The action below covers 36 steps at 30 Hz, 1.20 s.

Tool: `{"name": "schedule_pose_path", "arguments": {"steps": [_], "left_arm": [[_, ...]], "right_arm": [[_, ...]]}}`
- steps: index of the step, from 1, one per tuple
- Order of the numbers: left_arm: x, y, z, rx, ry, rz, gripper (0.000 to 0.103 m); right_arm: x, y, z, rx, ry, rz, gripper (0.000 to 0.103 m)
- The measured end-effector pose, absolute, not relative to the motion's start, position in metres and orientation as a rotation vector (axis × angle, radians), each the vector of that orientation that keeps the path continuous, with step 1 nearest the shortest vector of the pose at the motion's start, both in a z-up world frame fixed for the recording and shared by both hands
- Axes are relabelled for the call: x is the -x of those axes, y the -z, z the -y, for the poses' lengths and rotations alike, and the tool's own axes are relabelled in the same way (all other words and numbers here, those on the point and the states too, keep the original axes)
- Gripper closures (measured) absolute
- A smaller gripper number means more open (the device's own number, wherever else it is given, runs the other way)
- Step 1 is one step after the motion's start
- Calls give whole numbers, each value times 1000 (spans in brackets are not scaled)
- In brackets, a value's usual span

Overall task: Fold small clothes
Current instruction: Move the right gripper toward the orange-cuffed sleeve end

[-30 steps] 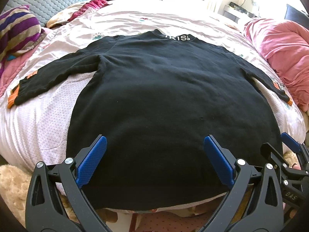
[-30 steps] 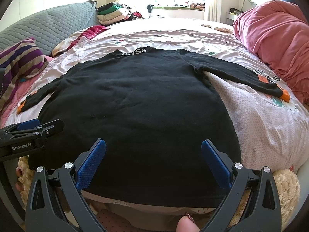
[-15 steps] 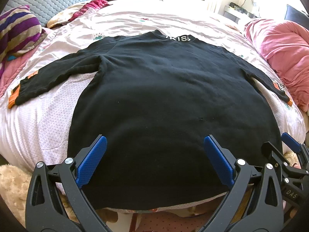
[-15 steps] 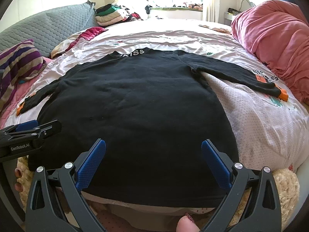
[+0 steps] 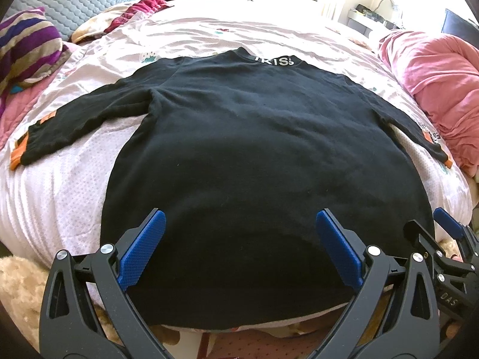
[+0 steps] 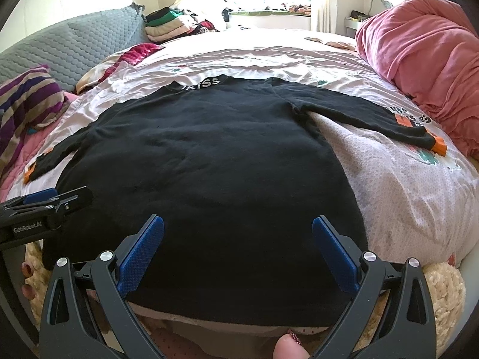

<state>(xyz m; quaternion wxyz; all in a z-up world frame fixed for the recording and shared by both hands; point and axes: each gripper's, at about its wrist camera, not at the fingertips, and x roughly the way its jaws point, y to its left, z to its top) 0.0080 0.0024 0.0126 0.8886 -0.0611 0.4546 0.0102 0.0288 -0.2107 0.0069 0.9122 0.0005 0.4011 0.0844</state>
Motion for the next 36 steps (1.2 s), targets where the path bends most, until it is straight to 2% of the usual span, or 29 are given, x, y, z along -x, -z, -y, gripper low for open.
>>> {"name": "schedule_pose_path", "arguments": {"steps": [36], "left_arm": [[-132,-50,37,101,81,-957,8]], "right_arm": [[-128,-44,251,-49,-62,-767,4]]}}
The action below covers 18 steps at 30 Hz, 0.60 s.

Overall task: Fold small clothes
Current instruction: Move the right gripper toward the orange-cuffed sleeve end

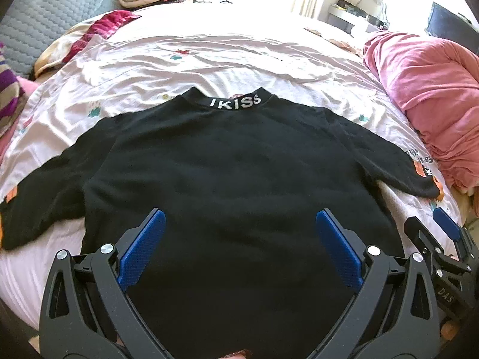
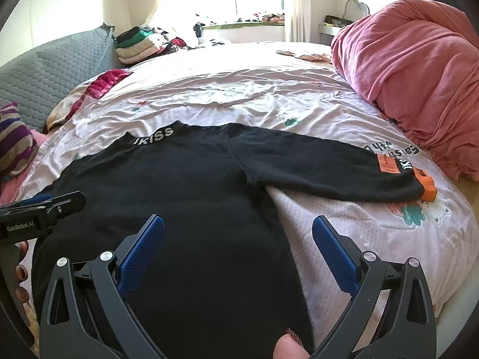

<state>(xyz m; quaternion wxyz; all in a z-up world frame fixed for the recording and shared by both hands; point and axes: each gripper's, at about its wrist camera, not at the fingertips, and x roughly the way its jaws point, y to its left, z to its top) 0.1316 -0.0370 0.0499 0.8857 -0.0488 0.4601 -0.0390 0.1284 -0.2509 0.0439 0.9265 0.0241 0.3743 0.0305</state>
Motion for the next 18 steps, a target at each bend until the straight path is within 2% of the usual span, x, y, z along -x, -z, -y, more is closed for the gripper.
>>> {"name": "schedule_pose_path", "arguments": {"steps": [18], "left_arm": [[-191,-39,58,101,144,-1005,8]], "right_arm": [[-188,-55,283,-63,24,-738,4]]}}
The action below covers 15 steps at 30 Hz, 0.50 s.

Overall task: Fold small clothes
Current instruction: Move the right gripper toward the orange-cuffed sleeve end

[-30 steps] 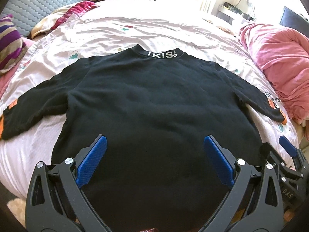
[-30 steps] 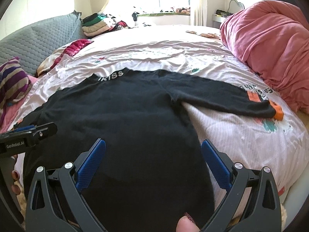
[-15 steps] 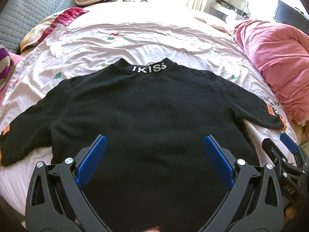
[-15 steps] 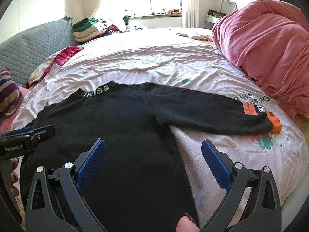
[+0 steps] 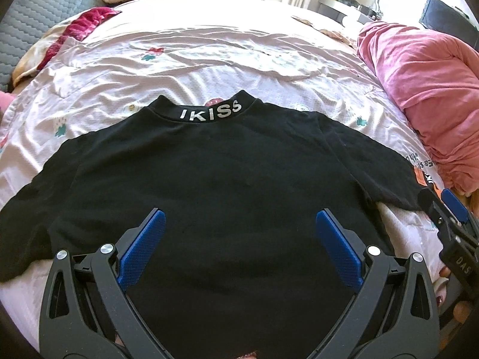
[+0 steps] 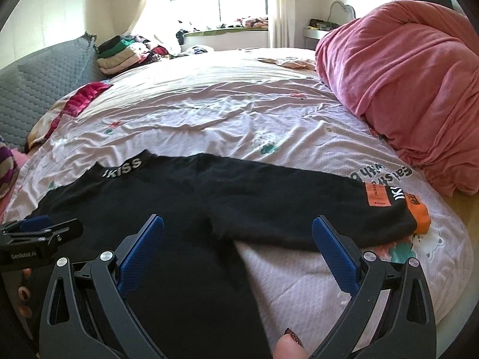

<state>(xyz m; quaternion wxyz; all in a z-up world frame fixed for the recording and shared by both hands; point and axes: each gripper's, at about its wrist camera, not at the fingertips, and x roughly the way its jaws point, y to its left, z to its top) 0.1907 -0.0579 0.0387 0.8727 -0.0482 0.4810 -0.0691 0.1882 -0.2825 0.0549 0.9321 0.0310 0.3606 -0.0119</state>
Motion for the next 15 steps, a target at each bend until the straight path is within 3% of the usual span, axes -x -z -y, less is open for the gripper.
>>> {"name": "schedule_pose_path", "arguments": {"steps": [15], "left_arm": [[-233,-18,73,116,177,-999,8]], "right_arm": [[-213,-37,352,-159,193,-740,4]]}}
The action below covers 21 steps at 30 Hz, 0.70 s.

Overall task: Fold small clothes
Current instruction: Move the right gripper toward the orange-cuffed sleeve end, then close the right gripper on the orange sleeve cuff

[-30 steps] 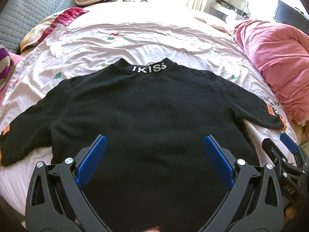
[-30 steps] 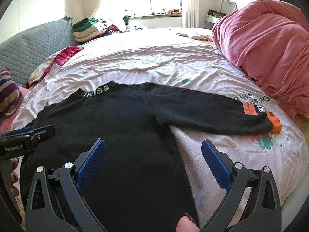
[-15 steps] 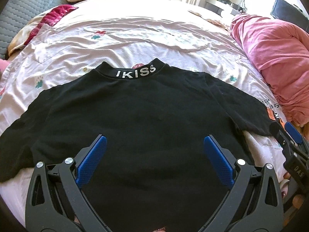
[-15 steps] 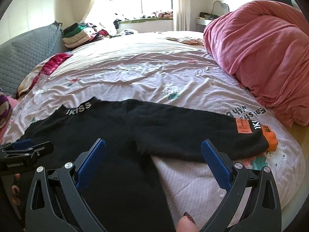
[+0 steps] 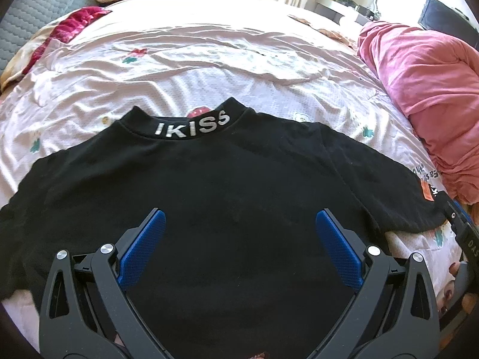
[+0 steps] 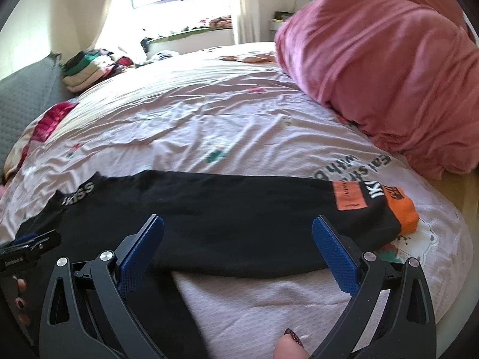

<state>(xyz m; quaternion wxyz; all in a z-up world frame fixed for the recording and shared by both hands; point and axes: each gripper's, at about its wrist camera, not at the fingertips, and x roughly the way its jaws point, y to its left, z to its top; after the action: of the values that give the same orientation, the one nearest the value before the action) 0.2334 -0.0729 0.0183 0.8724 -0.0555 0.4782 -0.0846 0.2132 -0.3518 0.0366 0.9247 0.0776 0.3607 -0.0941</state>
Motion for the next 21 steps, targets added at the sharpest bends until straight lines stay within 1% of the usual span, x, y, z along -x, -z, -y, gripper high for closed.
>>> {"name": "schedule_pose_path", "arguments": {"steps": [15,21], "left_arm": [[-243,-3,82,79,244,-988,8],[-241,5,94,47,306,-999,8]], "right_arm": [[-202,-3,438,-295,415,-779,4],[-194,15,472,-397,458,-817,4]]}}
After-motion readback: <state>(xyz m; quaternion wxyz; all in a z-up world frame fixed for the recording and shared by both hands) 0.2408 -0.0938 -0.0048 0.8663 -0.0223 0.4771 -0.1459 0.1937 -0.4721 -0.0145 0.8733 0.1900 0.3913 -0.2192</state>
